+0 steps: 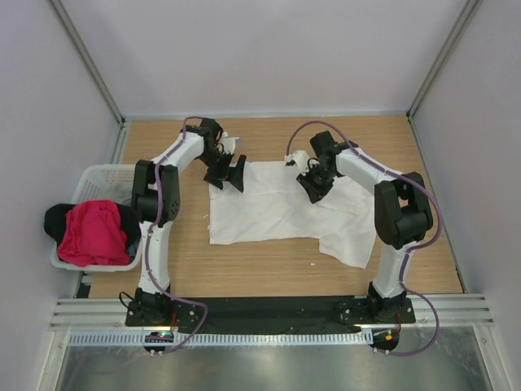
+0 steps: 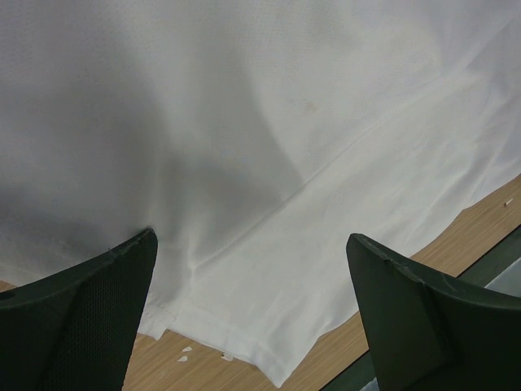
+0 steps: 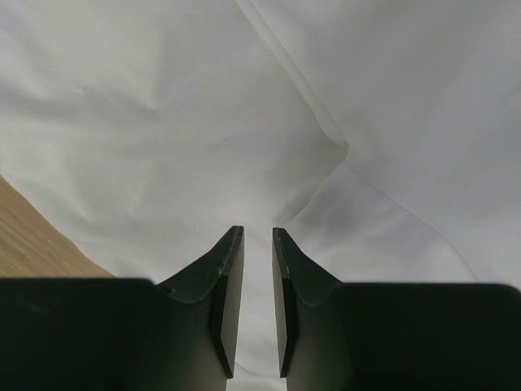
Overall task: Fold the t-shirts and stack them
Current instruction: Fold the tshirt
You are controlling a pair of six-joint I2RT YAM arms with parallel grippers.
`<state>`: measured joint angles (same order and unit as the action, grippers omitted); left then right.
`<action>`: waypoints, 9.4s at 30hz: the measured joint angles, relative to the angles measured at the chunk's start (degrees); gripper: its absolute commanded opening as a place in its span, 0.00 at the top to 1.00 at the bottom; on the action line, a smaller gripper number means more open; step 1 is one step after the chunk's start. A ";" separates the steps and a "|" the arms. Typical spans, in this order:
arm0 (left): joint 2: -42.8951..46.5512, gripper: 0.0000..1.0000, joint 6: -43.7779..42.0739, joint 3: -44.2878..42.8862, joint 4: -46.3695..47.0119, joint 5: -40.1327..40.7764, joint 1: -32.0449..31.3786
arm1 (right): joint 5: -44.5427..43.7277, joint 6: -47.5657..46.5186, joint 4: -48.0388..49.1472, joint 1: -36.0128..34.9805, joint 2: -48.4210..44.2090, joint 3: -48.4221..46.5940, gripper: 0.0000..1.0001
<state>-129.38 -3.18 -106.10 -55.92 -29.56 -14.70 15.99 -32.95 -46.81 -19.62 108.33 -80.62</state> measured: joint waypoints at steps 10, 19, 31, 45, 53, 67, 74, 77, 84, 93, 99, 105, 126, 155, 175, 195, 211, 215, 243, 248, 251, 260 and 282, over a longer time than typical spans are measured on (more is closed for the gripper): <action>0.00 0.00 0.22 0.07 0.04 -0.02 0.00 | -6.34 0.00 4.13 -0.04 0.85 1.51 0.73; 0.00 0.00 0.24 0.04 0.04 -0.02 0.00 | -7.91 0.04 5.01 -0.04 1.57 2.54 0.72; -0.09 0.00 0.46 -0.09 0.02 0.00 0.00 | -9.25 -1.25 5.55 -1.81 -0.83 3.76 0.69; -0.15 0.01 1.25 -0.24 0.02 0.00 0.00 | -10.75 -1.16 6.10 -1.92 1.11 4.22 0.71; -0.22 0.00 1.27 -0.28 0.02 0.00 0.00 | -11.67 -0.55 6.25 -1.90 1.77 4.74 0.99; -0.24 0.00 1.31 -0.37 0.02 0.00 0.00 | 2.21 0.42 -6.71 -0.07 1.97 -6.97 0.81; -0.24 0.01 1.29 -0.39 0.00 0.02 0.00 | 5.90 1.68 -11.43 2.27 5.29 -8.20 0.71; -0.22 0.01 1.25 -0.94 -0.09 0.17 0.00 | 6.54 3.48 -11.96 4.98 5.73 -8.44 0.71; 0.72 0.01 3.48 -9.53 0.63 0.79 0.74 | 4.44 8.76 -6.51 15.26 4.87 -12.68 0.71; 2.62 0.09 5.55 -12.04 2.12 -2.34 6.54 | 1.68 11.30 -1.38 17.55 5.75 -12.68 0.72; 0.68 0.10 2.05 -10.86 0.59 3.93 6.80 | 1.84 13.44 -0.13 21.49 6.80 -12.74 0.72; -2.25 0.29 -0.55 -11.63 -0.24 7.91 7.19 | 2.58 16.46 0.52 30.84 7.82 -13.46 0.72; -9.11 1.00 -3.32 -15.91 -0.48 10.36 7.32 | 10.40 19.71 0.52 32.74 9.49 -13.73 0.71; -9.11 1.00 -3.52 -15.45 -0.48 12.09 6.12 | 8.98 20.85 2.03 32.94 16.81 -17.14 0.69; -9.11 1.00 -3.48 -15.28 -0.44 13.16 6.03 | 7.98 20.98 2.62 33.24 16.83 -16.87 0.89; -9.11 1.00 -3.50 -14.93 -0.44 15.21 5.97 | 9.62 21.35 3.08 33.29 18.32 -16.92 0.99; -9.14 1.00 -3.85 -18.82 0.00 18.25 5.99 | 7.74 20.81 2.97 35.06 18.29 -18.18 0.99; -9.33 0.93 -4.76 -20.50 0.26 18.47 5.97 | 7.54 20.79 3.02 35.06 18.29 -18.53 0.98; -0.09 0.38 -2.19 -12.74 -0.09 6.58 0.37 | 13.75 23.69 -0.35 26.12 8.26 -17.40 0.62; -4.74 0.38 -1.75 -12.68 -0.26 6.36 0.96 | 12.98 24.33 0.31 25.09 13.25 -17.53 0.62; -6.27 0.38 -1.75 -12.70 -0.26 6.40 0.98 | 11.78 24.30 0.52 25.16 15.19 -18.14 0.62; -9.55 0.38 -1.75 -15.89 -0.42 7.06 0.96 | 8.44 24.41 1.25 25.31 21.79 -24.02 0.62; -7.45 0.00 -3.34 -22.16 0.00 13.38 0.55 | 2.82 20.81 3.41 23.54 22.45 -30.80 0.60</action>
<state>-136.84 -6.52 -128.27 -55.92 -16.19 -14.15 18.81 -12.14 -43.40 3.92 130.78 -111.42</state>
